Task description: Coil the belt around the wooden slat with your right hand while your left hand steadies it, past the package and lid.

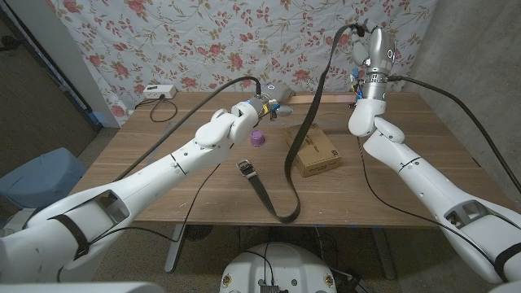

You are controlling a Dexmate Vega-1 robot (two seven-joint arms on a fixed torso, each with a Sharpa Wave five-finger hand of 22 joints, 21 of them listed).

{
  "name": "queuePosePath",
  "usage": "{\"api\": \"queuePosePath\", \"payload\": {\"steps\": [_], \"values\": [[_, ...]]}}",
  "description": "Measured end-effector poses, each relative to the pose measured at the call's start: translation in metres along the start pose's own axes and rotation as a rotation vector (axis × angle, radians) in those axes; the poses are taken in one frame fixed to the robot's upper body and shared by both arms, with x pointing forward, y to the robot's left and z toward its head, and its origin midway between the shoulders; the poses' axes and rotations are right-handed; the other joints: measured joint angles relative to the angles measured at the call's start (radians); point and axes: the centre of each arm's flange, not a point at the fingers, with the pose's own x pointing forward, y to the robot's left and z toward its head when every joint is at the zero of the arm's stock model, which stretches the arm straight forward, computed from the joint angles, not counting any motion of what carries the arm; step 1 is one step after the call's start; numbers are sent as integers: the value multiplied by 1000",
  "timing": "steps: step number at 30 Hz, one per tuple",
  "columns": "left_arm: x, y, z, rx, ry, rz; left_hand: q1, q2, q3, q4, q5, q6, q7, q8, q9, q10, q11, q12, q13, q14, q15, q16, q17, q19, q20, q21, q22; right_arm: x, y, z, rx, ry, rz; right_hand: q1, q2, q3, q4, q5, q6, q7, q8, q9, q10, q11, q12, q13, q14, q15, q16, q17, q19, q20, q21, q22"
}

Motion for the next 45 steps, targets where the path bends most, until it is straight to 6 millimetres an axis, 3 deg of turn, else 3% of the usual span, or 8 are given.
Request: {"api": "queuePosePath", "payload": {"steps": [25,33,37,45], "values": [[-31,4,8,-23,-30,101,2,2,0,0,7,-4,-3,11,-7,-2,2,0,1,0,0,-7,0,-3,0,0,-4,59,1,-31,-123,127,100,11,-11,-12,-3,13,-3,-3,12,0,4,-3,-6,9,-8,3,-30,5,-11,0,8,0],[-48,8,8,-52,-23,128,2,2,0,0,7,-4,-3,11,-7,-2,2,0,1,0,0,-7,0,-5,-2,0,-9,75,2,-45,-204,167,139,20,-20,-24,-7,24,-3,-4,24,0,4,-3,-11,6,-39,6,-58,2,-21,-1,13,0],[-56,10,6,-62,-3,142,2,2,0,0,7,-4,-3,11,-7,-2,2,0,3,0,0,-7,2,-11,4,0,-9,81,0,-53,-246,184,150,22,-23,-28,-10,25,-8,-9,50,0,9,-9,-15,5,-45,9,-62,2,-21,-1,17,0],[-71,14,4,-73,23,163,2,2,0,0,7,-6,-5,18,-12,-2,2,0,3,0,0,-7,2,-11,4,6,-9,84,-7,-76,-319,250,175,30,-30,-37,-6,32,-7,-11,64,0,12,-12,-19,1,-49,13,-73,2,-21,-1,21,-3]]}}
